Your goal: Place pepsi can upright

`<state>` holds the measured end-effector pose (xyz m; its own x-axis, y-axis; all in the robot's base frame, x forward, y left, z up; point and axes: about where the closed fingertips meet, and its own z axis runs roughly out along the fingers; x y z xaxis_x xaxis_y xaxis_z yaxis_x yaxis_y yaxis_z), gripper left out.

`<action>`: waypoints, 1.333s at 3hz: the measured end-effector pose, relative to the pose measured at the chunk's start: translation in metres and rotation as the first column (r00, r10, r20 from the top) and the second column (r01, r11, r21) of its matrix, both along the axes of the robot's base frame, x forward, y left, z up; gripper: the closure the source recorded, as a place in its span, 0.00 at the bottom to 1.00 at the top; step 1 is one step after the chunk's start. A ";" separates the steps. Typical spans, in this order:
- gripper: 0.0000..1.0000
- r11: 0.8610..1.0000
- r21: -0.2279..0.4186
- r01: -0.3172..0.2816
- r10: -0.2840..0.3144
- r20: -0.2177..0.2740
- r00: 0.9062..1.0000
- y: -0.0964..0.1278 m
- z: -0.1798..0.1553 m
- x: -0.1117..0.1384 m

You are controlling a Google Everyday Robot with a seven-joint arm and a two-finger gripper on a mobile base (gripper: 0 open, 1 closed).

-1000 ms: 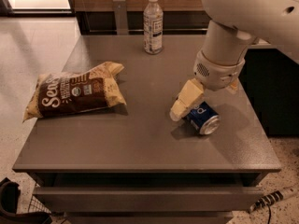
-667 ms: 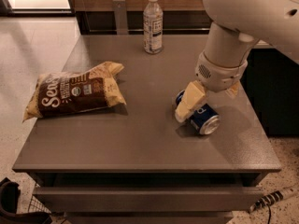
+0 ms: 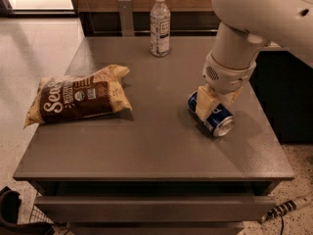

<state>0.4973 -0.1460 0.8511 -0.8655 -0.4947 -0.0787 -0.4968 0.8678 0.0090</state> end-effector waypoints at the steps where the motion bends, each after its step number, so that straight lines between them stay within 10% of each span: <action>1: 0.83 1.000 0.003 -0.004 0.004 0.005 1.000 0.001 0.000 0.001; 2: 1.00 1.000 0.004 -0.004 0.004 0.010 1.000 0.001 0.001 0.001; 4: 1.00 0.999 -0.005 -0.046 0.047 0.056 0.997 0.004 0.019 -0.004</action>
Offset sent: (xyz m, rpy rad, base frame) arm 0.0008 0.0008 0.0003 0.0031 -0.0058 0.0036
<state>0.4933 -0.1417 0.8700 -0.8358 -0.5347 -0.1248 -0.5363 0.8437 -0.0235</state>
